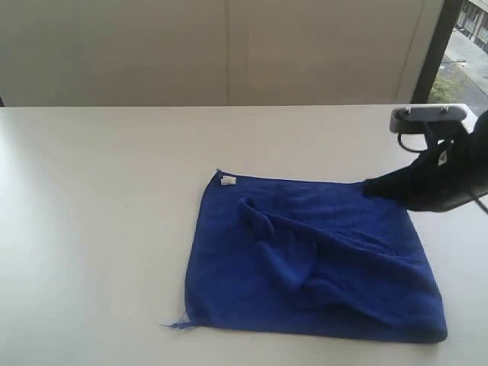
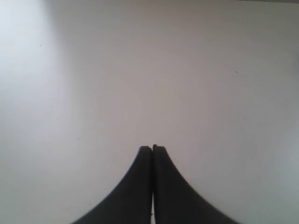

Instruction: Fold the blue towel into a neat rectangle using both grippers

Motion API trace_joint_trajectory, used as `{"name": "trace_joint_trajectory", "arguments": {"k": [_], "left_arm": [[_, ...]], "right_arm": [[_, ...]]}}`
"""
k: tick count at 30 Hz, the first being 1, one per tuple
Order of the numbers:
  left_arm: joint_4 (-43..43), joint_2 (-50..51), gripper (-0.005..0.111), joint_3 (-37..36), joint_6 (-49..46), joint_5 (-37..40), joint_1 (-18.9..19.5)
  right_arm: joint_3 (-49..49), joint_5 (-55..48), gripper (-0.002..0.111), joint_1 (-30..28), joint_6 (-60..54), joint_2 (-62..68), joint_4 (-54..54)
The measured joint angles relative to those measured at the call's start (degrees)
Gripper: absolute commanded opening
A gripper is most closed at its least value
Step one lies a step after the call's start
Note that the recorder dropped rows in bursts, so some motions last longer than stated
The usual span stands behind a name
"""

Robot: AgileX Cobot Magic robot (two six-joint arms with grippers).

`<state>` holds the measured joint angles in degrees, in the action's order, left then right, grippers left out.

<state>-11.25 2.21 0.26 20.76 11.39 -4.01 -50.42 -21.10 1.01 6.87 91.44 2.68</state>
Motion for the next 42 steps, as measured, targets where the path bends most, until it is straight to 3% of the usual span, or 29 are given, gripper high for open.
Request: {"name": "trace_joint_trajectory", "arguments": {"k": [9,15,21,42], "left_arm": [[0.0,0.0,0.000,0.0,0.0,0.0,0.0],[0.0,0.0,0.000,0.0,0.0,0.0,0.0],[0.0,0.0,0.000,0.0,0.0,0.0,0.0],[0.0,0.0,0.000,0.0,0.0,0.0,0.0]], "right_arm": [[-0.6,-4.3,0.000,0.0,-3.3,-5.4,-3.0],[-0.7,-4.3,0.000,0.4,-6.9,2.3,-6.7],[-1.9,2.2,0.000,1.2,-8.5,8.9,-8.2],[-18.3,4.7,0.000,1.2,-8.5,25.6,-5.5]]}}
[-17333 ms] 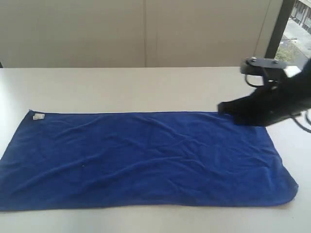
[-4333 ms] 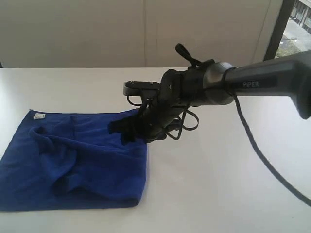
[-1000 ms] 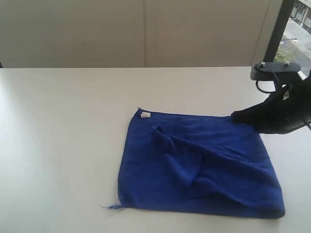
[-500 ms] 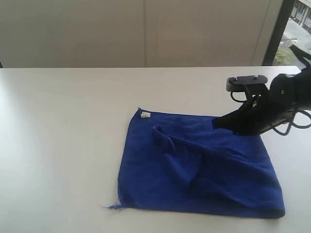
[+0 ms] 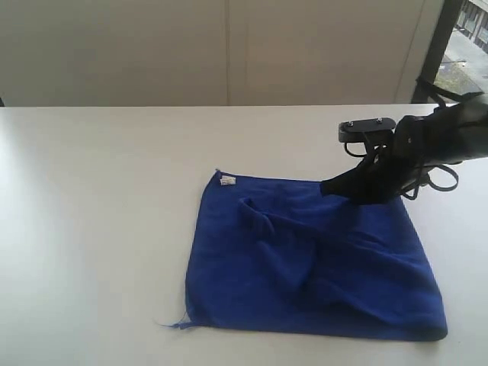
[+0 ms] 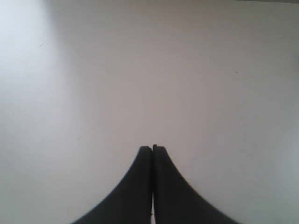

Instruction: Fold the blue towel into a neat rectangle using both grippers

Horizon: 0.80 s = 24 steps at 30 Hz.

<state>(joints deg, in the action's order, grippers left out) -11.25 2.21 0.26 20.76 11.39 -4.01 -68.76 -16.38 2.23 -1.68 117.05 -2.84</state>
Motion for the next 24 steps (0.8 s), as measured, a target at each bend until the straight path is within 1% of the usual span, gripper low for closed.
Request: {"name": "trace_joint_trajectory", "arguments": {"k": [5,9,12,15,18,20,24], "left_arm": [[0.0,0.0,0.000,0.0,0.0,0.0,0.0],[0.0,0.0,0.000,0.0,0.0,0.0,0.0],[0.0,0.0,0.000,0.0,0.0,0.0,0.0],[0.0,0.0,0.000,0.0,0.0,0.0,0.0],[0.0,0.0,0.000,0.0,0.0,0.0,0.0],[0.0,0.0,0.000,0.0,0.0,0.0,0.0],[0.0,0.0,0.000,0.0,0.0,0.0,0.0]], "right_arm": [[-3.3,-1.0,0.000,0.0,0.0,1.9,0.1],[-3.6,-1.8,0.000,0.0,0.0,1.2,0.1],[-4.3,-2.8,0.000,0.0,0.0,-2.4,0.0],[-4.9,-5.0,0.000,0.0,-0.6,-7.0,-2.8],[-4.6,-11.2,0.000,0.4,-7.5,-15.3,-9.5],[-2.4,-11.9,0.000,1.4,-9.3,-20.7,-11.5],[2.7,-11.9,0.000,3.0,-9.9,-27.6,-13.2]]}}
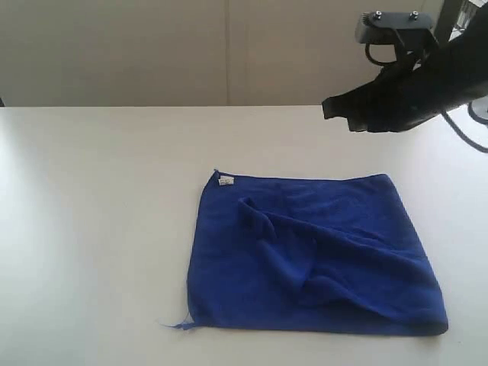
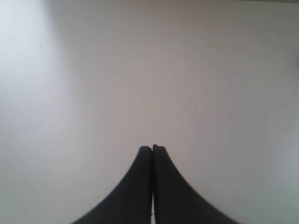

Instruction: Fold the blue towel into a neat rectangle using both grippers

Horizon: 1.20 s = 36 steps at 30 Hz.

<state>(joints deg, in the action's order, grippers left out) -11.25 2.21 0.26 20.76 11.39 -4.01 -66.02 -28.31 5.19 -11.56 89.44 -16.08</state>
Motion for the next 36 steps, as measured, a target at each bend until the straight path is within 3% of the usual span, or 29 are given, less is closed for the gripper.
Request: {"name": "trace_joint_trajectory", "arguments": {"k": [11,22,29,33,36], "left_arm": [[-0.3,0.0,0.000,0.0,0.0,-2.6,0.0],[-2.0,0.0,0.000,0.0,0.0,-27.1,0.0],[-3.1,6.4,0.000,1.7,0.7,-30.7,0.0],[-10.0,16.5,0.000,8.9,6.2,-31.5,0.0],[-24.6,27.0,0.000,16.9,17.2,-33.1,0.0]], "right_arm": [[16.5,1.1,0.000,4.8,-1.0,-15.8,-1.2],[19.9,3.5,0.000,5.1,-1.3,-19.1,-2.0],[19.9,3.5,0.000,5.1,-1.3,-19.1,-2.1],[19.9,3.2,0.000,5.1,-1.4,-19.1,-2.4],[19.9,2.9,0.000,5.1,-1.4,-19.1,-2.4]]}}
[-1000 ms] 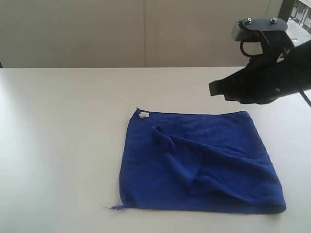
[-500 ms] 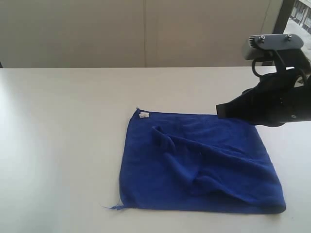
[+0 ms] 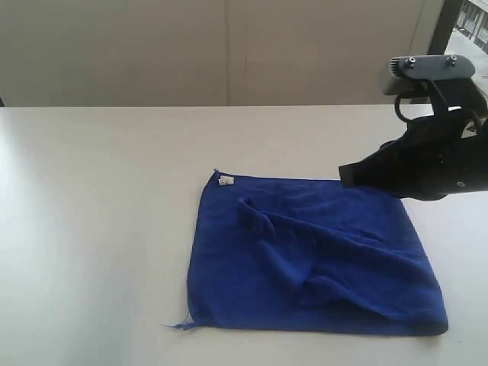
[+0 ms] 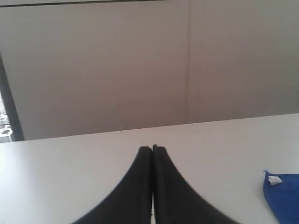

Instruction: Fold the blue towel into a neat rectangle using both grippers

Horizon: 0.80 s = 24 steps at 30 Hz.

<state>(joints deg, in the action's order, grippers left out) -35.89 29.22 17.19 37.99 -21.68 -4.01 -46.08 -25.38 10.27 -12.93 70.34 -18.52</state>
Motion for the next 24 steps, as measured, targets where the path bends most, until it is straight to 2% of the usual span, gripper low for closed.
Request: {"name": "trace_joint_trajectory", "arguments": {"k": [2,3,6,10,15,18,20,22,24], "left_arm": [[-12.9,8.3,0.000,5.2,12.0,-2.3,0.0],[-22.2,12.6,0.000,8.8,19.9,-4.4,0.0],[-42.2,24.8,0.000,17.2,35.3,-10.2,0.0],[-58.2,37.3,0.000,26.8,45.6,-16.9,0.0],[-62.5,48.2,0.000,37.3,52.1,-23.5,-0.7],[-63.1,53.4,0.000,41.7,53.6,-22.4,-3.5],[-63.2,56.9,0.002,44.5,53.2,-19.3,-6.6],[-63.5,60.1,0.012,47.2,50.6,-15.1,-9.9],[-63.5,62.8,0.029,49.6,47.8,-11.0,-12.5]], "right_arm": [[0.0,-0.1,0.002,0.0,0.0,0.0,-0.1],[0.3,-0.1,0.004,0.0,0.0,0.0,-0.3],[1.6,-0.4,0.016,0.0,0.0,-0.1,-1.2],[3.4,-0.4,0.035,0.0,-2.7,0.4,-5.3],[5.1,0.3,0.040,0.0,-9.4,3.2,-13.3],[5.2,1.2,0.040,0.0,-14.4,5.7,-18.7],[5.2,1.9,0.040,0.0,-17.8,7.6,-22.3],[5.2,2.4,0.040,0.0,-20.7,9.1,-24.6],[5.2,3.4,0.040,0.0,-21.9,10.8,-25.7]]}}
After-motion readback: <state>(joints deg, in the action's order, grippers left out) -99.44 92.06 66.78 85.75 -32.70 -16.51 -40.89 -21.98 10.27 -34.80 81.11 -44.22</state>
